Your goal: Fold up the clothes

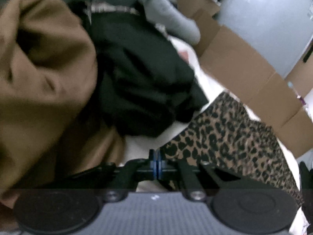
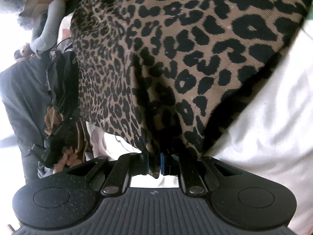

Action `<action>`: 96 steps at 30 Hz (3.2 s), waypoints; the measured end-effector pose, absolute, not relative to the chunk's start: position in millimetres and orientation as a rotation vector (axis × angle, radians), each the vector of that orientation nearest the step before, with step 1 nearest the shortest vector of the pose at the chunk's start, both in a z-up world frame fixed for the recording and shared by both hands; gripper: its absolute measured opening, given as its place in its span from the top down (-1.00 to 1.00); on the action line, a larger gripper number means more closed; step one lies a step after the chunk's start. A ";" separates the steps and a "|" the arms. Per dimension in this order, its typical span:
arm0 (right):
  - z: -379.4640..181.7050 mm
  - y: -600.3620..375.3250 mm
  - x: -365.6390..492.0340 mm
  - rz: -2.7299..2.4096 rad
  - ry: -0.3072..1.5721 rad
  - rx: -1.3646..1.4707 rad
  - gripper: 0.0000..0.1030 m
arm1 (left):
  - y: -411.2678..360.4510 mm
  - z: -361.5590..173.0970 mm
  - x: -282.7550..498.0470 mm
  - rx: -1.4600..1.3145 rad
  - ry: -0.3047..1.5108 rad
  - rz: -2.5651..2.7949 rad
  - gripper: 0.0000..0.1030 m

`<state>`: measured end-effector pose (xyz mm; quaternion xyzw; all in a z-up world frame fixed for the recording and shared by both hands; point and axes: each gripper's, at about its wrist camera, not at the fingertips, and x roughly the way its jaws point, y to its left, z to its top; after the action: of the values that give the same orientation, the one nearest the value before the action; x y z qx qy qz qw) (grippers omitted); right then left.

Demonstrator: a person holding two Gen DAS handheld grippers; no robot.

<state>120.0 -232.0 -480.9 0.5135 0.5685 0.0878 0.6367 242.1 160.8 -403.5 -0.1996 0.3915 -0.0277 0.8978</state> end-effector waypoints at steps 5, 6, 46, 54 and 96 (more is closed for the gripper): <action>-476.6 -225.6 124.9 0.237 1.297 1.154 0.84 | 161.9 -387.1 235.8 -0.359 0.783 -0.045 0.96; -477.9 -224.1 125.7 0.236 1.305 1.145 0.84 | 161.8 -388.4 235.7 -0.348 0.790 -0.038 0.96; -467.9 -360.8 92.5 0.068 1.128 1.339 0.17 | 30.3 -388.5 206.6 -0.277 0.935 -0.165 0.33; -490.1 -333.7 111.7 0.083 1.177 1.400 0.68 | 8.6 -389.8 212.3 -0.279 0.941 -0.225 0.26; -401.6 -375.0 161.1 0.025 1.027 0.539 0.73 | -47.9 -378.9 286.7 -0.022 0.884 -0.333 -0.07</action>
<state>161.1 -375.0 -401.6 0.2547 0.4850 0.0118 0.8365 286.7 -47.9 -378.9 -0.0105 0.4259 -0.1605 0.8903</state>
